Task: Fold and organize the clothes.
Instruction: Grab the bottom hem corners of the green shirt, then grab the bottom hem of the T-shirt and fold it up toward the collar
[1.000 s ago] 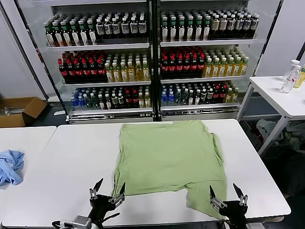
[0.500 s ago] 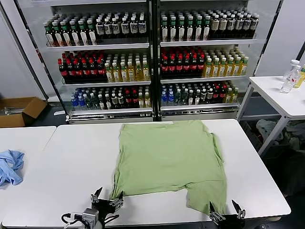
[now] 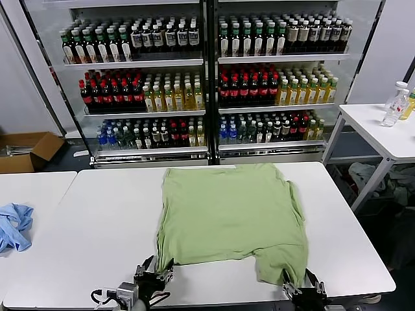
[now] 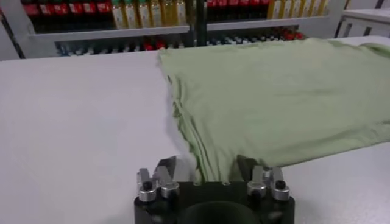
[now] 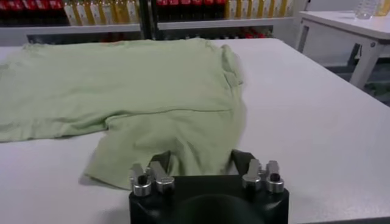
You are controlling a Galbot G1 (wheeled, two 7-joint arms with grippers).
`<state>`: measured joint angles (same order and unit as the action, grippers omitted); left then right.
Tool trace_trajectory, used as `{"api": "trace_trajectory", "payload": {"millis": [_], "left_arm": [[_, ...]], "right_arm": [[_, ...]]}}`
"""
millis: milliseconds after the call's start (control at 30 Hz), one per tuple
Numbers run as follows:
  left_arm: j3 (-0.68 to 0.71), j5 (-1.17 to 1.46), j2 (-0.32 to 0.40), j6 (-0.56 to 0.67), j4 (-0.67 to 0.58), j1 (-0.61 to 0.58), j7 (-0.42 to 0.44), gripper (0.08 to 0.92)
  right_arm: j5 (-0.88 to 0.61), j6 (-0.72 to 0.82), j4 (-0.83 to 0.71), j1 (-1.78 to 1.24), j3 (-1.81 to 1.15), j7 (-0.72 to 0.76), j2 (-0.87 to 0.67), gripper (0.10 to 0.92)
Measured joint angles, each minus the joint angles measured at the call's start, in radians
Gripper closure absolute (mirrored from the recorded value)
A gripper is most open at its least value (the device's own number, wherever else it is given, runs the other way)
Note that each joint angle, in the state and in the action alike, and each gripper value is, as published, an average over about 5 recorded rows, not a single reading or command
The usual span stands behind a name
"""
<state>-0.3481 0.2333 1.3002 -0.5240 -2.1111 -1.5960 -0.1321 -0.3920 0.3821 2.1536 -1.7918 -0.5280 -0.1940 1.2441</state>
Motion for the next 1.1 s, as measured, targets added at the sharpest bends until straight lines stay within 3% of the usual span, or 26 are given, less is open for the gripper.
{"api": "trace_trajectory", "payload": {"millis": [400, 567, 1100], "left_arm": [[0.003, 0.04, 0.01, 0.034, -0.002, -0.006, 0.032, 0.837], [-0.01, 0.061, 0.004, 0.062, -0.004, 0.002, 0.041, 0.905], [-0.087, 0.161, -0.03, 0.158, -0.083, 0.027, 0.076, 0.912]], "right_arm": [[0.012, -0.044, 0.011, -0.009, -0.006, 0.046, -0.013, 0.901], [0.031, -0.073, 0.028, -0.002, -0.015, 0.073, -0.022, 0.919], [0.018, -0.132, 0.064, 0.086, -0.045, 0.1, -0.078, 0.919]]}}
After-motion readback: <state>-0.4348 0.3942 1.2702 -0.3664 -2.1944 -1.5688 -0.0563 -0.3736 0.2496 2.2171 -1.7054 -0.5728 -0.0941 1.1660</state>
